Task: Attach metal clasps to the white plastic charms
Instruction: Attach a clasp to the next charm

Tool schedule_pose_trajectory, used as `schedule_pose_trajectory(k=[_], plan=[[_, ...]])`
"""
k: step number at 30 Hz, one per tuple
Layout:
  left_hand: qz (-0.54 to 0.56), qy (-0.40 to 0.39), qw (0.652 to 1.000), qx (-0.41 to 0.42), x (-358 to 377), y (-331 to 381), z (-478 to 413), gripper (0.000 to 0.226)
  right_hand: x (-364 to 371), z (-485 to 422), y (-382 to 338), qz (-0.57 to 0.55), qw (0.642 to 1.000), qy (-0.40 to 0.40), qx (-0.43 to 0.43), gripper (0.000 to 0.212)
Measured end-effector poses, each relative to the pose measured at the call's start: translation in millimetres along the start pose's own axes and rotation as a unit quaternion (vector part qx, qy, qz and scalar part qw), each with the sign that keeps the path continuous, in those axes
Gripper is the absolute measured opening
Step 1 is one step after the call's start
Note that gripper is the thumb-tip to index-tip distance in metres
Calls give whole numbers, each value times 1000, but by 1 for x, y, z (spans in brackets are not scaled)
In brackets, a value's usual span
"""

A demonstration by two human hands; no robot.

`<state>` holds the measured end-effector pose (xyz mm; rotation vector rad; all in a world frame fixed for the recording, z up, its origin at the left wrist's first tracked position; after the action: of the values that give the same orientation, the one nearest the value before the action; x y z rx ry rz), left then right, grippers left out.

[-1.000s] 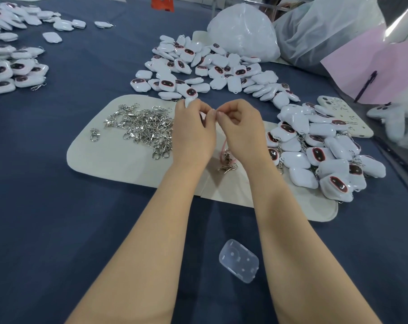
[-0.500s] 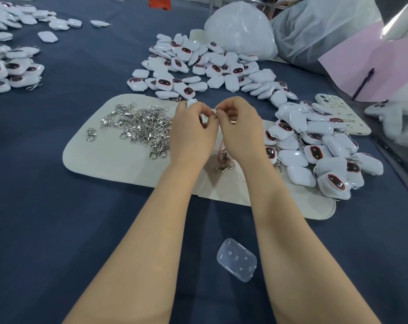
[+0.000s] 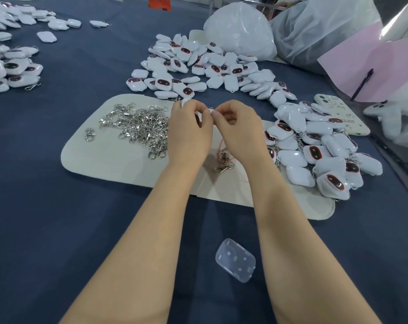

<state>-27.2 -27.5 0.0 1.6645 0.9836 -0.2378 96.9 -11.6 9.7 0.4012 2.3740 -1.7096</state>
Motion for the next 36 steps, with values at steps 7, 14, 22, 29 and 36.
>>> schedule_pose_trajectory(k=[7,14,22,29,36], plan=[[28,-9,1000,-11,1,0,0,7,2,2,4,-29,999,-11,29,11],[34,-28,999,-13,3,0,0,7,0,0,6,-38,999,5,37,9],[25,-4,1000,-12,1,-2,1,10,2,3,5,-64,996,65,25,2],[16,5,1000,6,0,3,1,9,4,4,5,-99,994,51,21,6],[23,13,1000,3,-1,2,1,9,7,8,4,-111,991,71,-4,11]])
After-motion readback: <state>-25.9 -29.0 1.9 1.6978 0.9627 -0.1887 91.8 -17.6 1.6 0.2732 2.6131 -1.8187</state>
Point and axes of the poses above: each hand's wrist, its own z-axis away from the middle knuckle, its own x-axis out of the palm, y = z × x, the point moved 8 cm from there along -z, towards the middle knuckle, and after that the axes turned 15 degrees about -z, right-handed, at the moved point
